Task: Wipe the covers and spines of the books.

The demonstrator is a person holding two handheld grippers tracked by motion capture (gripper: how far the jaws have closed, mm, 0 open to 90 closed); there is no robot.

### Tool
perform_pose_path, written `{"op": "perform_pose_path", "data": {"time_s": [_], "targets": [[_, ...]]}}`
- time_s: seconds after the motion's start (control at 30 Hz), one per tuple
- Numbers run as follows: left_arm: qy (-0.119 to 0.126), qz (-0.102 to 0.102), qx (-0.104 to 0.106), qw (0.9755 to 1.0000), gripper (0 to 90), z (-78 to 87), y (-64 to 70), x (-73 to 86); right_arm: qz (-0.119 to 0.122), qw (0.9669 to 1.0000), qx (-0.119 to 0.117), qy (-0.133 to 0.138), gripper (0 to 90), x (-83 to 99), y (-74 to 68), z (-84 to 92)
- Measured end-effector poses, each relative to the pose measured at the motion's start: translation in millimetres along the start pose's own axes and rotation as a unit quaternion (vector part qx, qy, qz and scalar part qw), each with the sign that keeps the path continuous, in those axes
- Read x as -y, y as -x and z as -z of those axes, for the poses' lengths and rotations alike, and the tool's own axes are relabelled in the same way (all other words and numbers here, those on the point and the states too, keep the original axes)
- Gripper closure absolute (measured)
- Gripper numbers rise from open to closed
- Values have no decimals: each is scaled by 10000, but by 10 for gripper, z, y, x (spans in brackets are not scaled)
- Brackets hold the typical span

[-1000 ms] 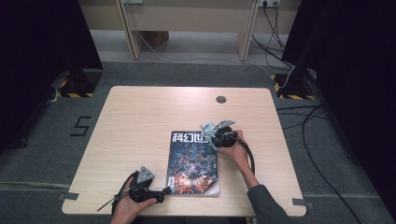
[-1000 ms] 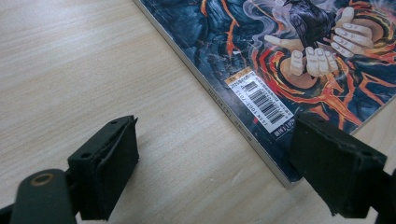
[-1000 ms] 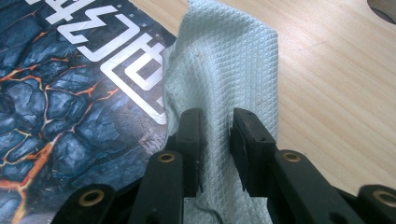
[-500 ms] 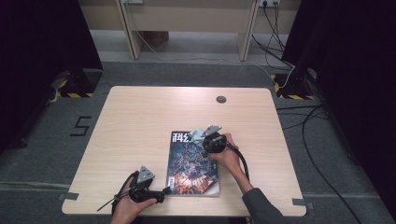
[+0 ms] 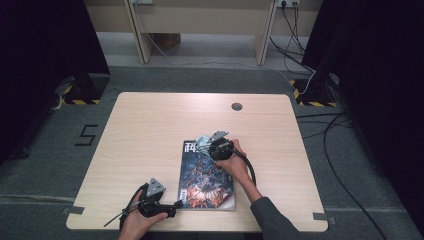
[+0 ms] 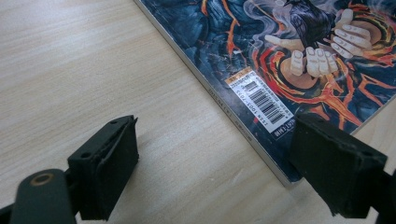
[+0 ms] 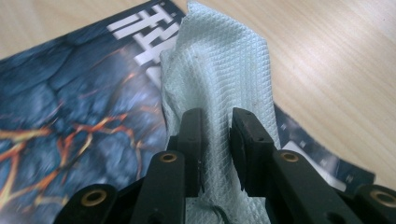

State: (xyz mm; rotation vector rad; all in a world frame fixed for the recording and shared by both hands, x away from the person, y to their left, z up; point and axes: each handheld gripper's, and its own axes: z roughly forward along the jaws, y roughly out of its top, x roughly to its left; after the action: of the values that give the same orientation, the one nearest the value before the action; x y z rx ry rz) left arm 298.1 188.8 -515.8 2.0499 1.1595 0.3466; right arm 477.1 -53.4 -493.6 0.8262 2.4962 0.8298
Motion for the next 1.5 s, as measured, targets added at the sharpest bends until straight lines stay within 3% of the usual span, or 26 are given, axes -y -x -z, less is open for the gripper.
{"op": "perform_pose_path", "data": {"time_s": [0.33, 0.5, 0.7, 0.77, 1.0, 1.13, 1.3, 1.5], "targets": [[18, -3, -12, 10000, 145, -2, 0, 3, 160, 9999, 45, -36, 753, -271, -113, -203], [12, -8, -2, 10000, 145, -3, -1, 1, 228, 9996, -126, -101, 753, -409, -213, -281], [19, 2, -24, 10000, 145, -1, 2, 3, 587, 9976, -355, -90, 756, -477, -383, -292], [8, 1, -21, 10000, 146, -1, 3, 1, 536, 9977, -410, -19, 755, -452, -404, -283], [11, -1, -25, 10000, 145, -1, 2, 1, 713, 9951, -677, 136, 753, -321, -493, -174], [-16, -17, -14, 10000, 145, 4, 1, 1, 841, 9923, -874, 260, 752, -121, -563, -12], [-15, -8, -12, 10000, 143, 6, 8, 4, 851, 9908, -1004, 322, 749, 77, -542, 139], [-19, -9, -10, 10000, 143, 6, 11, 4, 789, 9913, -1018, 272, 746, 214, -471, 257]]}}
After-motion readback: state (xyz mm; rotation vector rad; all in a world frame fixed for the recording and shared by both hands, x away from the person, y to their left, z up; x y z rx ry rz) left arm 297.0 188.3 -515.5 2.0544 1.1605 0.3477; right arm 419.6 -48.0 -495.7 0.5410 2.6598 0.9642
